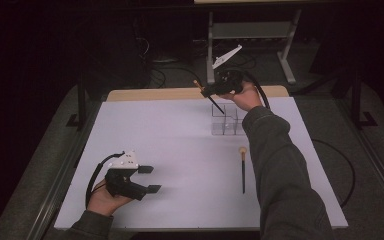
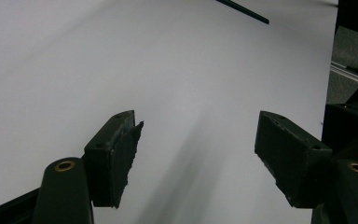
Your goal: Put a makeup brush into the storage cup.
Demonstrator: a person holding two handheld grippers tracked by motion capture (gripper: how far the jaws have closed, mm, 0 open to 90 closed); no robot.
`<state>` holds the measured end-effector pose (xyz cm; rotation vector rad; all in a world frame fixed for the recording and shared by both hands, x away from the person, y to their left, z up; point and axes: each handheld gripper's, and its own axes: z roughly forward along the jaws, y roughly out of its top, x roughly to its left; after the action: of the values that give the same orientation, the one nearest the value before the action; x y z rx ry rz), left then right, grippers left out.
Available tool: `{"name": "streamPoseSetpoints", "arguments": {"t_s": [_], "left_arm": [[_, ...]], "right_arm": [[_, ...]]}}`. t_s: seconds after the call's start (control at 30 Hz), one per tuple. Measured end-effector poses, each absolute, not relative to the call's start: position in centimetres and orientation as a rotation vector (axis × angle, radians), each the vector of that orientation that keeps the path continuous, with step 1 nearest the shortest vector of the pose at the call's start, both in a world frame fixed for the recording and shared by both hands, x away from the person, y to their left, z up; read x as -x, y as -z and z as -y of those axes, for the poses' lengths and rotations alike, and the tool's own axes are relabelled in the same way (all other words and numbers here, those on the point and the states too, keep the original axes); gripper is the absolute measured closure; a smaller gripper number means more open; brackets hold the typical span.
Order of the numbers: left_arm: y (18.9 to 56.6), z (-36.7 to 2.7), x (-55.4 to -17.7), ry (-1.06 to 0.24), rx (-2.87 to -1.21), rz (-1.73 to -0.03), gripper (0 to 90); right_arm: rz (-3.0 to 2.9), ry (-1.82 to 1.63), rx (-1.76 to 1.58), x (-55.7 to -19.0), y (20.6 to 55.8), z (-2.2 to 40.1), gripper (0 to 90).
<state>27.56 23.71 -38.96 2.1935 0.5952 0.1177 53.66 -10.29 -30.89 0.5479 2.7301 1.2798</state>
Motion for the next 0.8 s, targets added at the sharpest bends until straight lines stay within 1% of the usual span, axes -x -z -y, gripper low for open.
{"name": "streamPoseSetpoints", "arguments": {"t_s": [0.1, 0.4, 0.8], "left_arm": [[38.8, -23.8, -27.6, -0.134, -2.192, -0.574, 28.8], [38.8, -23.7, -27.5, -0.125, -2.194, -0.577, 28.8], [38.8, -23.8, -27.5, -0.122, -2.19, -0.581, 28.6]], "right_arm": [[-2.728, -1.287, -0.549, -53.7, 31.0, 10.3, 82.1], [-2.728, -1.289, -0.576, -53.6, 32.0, 10.7, 82.1], [-2.733, -1.281, -0.581, -53.3, 32.1, 10.8, 82.0]]}}
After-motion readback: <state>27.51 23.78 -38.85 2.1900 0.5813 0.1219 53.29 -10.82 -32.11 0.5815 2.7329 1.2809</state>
